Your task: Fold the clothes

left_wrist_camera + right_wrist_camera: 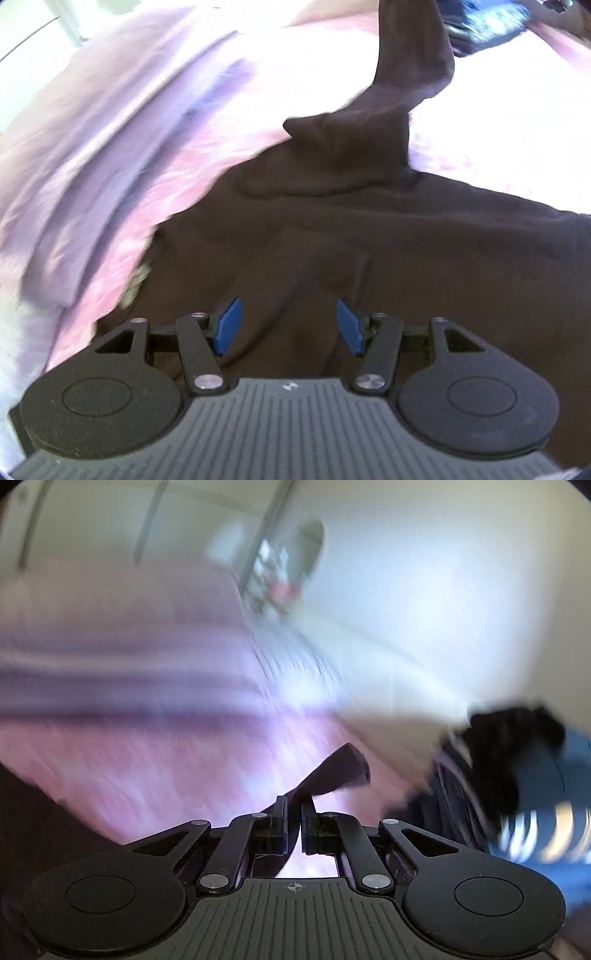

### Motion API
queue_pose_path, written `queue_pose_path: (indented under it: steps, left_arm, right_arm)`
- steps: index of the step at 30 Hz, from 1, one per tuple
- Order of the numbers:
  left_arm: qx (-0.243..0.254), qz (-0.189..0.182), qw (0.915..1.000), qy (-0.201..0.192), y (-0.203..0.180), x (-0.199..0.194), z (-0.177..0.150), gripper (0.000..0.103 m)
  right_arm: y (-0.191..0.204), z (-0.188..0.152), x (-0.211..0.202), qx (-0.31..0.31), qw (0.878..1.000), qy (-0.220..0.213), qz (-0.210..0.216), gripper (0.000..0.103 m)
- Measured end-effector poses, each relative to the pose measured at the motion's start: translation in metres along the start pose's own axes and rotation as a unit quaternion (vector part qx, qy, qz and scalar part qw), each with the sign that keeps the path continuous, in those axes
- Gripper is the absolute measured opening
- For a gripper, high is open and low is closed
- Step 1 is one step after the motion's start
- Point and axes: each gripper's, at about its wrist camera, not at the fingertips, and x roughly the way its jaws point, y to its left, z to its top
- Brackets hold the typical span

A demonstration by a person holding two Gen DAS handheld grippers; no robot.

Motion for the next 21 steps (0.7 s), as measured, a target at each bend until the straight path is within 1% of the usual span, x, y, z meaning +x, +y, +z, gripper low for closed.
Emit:
queue_pose_path:
  steps: [2, 3, 5, 6, 7, 8, 9, 10, 13, 14, 15, 17, 18, 19, 21]
  left_arm:
    - [0.013, -0.016, 0.9998, 0.006, -0.012, 0.015, 0.009, 0.052]
    - [0.020, -0.020, 0.9996, 0.010, -0.017, 0.022, 0.013, 0.052]
    - [0.030, -0.019, 0.9991, 0.022, -0.027, 0.039, 0.014, 0.051]
    - [0.030, -0.017, 0.9989, 0.029, -0.028, 0.047, 0.015, 0.047]
    - [0.029, -0.016, 0.9988, 0.037, -0.029, 0.054, 0.017, 0.043]
    - [0.022, -0.010, 0.9990, 0.038, -0.027, 0.054, 0.017, 0.040]
    - [0.012, -0.002, 0.9993, 0.035, -0.023, 0.050, 0.016, 0.027]
    - [0.002, 0.007, 0.9995, 0.032, -0.019, 0.046, 0.016, 0.006]
    - [-0.028, 0.032, 0.9988, 0.024, -0.007, 0.033, 0.014, 0.003]
    - [-0.045, 0.045, 0.9978, 0.018, 0.002, 0.022, 0.010, 0.003]
    - [-0.068, 0.067, 0.9954, 0.011, 0.018, 0.000, 0.001, 0.003]
    - [-0.115, 0.118, 0.9863, 0.002, 0.052, -0.048, -0.023, 0.003]
    - [-0.138, 0.146, 0.9796, 0.001, 0.069, -0.074, -0.040, 0.003]
    - [-0.160, 0.175, 0.9714, 0.004, 0.087, -0.101, -0.058, 0.003]
    - [-0.198, 0.242, 0.9496, 0.023, 0.121, -0.162, -0.107, 0.003]
  right_arm:
    - [0.004, -0.021, 0.006, 0.022, 0.999, 0.032, 0.013, 0.004]
    - [0.009, -0.031, 0.007, 0.031, 0.998, 0.046, 0.021, 0.006]
    - [0.018, -0.050, 0.005, 0.055, 0.995, 0.071, 0.038, 0.029]
    - [0.022, -0.059, 0.002, 0.071, 0.993, 0.082, 0.047, 0.059]
    - [0.027, -0.068, -0.002, 0.085, 0.991, 0.091, 0.058, 0.071]
    - [0.033, -0.075, -0.005, 0.099, 0.988, 0.099, 0.070, 0.071]
    - [0.039, -0.081, -0.009, 0.101, 0.985, 0.109, 0.084, 0.071]
    - [0.044, -0.085, -0.013, 0.101, 0.983, 0.120, 0.099, 0.071]
    - [0.065, -0.098, -0.027, 0.093, 0.975, 0.147, 0.135, 0.071]
    - [0.072, -0.100, -0.033, 0.090, 0.973, 0.154, 0.144, 0.071]
    - [0.080, -0.102, -0.038, 0.088, 0.971, 0.159, 0.152, 0.071]
    - [0.095, -0.104, -0.050, 0.085, 0.967, 0.170, 0.169, 0.071]
    - [0.104, -0.103, -0.056, 0.084, 0.965, 0.173, 0.177, 0.071]
    - [0.112, -0.102, -0.062, 0.083, 0.963, 0.175, 0.185, 0.071]
    - [0.131, -0.099, -0.074, 0.077, 0.961, 0.176, 0.200, 0.071]
